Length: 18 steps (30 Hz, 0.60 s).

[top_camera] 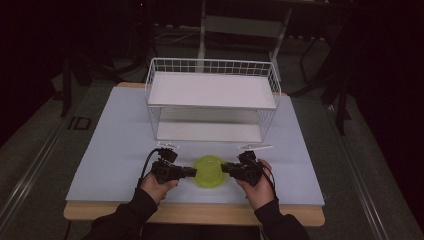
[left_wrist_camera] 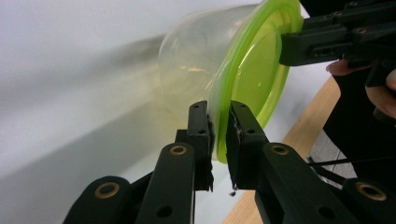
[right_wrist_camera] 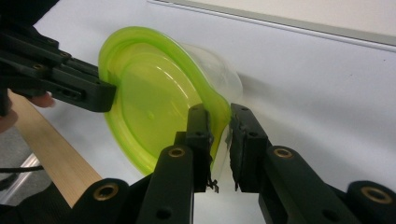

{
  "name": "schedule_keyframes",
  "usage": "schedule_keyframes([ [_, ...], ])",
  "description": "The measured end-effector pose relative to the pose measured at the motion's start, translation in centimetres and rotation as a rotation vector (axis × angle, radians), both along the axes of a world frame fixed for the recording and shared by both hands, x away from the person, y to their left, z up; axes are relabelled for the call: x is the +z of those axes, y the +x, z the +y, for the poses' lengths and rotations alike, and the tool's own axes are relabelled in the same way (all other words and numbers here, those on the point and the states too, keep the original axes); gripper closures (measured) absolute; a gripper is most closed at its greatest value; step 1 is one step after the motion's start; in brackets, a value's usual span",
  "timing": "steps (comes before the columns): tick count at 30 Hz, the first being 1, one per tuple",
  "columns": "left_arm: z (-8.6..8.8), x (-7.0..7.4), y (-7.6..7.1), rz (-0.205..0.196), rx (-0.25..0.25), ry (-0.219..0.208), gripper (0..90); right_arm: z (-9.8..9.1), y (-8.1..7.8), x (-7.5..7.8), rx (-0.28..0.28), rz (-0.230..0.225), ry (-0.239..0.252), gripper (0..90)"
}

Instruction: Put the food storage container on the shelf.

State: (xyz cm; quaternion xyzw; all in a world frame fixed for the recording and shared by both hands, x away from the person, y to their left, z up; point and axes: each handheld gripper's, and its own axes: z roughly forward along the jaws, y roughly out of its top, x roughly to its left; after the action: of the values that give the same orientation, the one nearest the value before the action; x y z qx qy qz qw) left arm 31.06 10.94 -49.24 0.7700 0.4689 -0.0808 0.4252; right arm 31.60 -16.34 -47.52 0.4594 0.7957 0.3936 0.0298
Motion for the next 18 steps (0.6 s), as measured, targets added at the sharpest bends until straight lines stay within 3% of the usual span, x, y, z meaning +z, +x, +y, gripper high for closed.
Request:
schedule_keyframes([
  [4,0.1,0.7,-0.1,0.000,0.008,-0.012,81.8,0.0,-0.2,0.5,0.002,-0.012,0.009,79.2],
  [7,0.2,1.2,-0.1,-0.010,0.015,-0.022,81.9,0.0,-0.3,1.5,0.004,-0.051,0.013,79.3],
  [18,1.3,5.7,-0.1,-0.083,0.043,-0.066,81.9,0.8,-0.2,6.1,0.011,-0.138,0.026,79.4],
])
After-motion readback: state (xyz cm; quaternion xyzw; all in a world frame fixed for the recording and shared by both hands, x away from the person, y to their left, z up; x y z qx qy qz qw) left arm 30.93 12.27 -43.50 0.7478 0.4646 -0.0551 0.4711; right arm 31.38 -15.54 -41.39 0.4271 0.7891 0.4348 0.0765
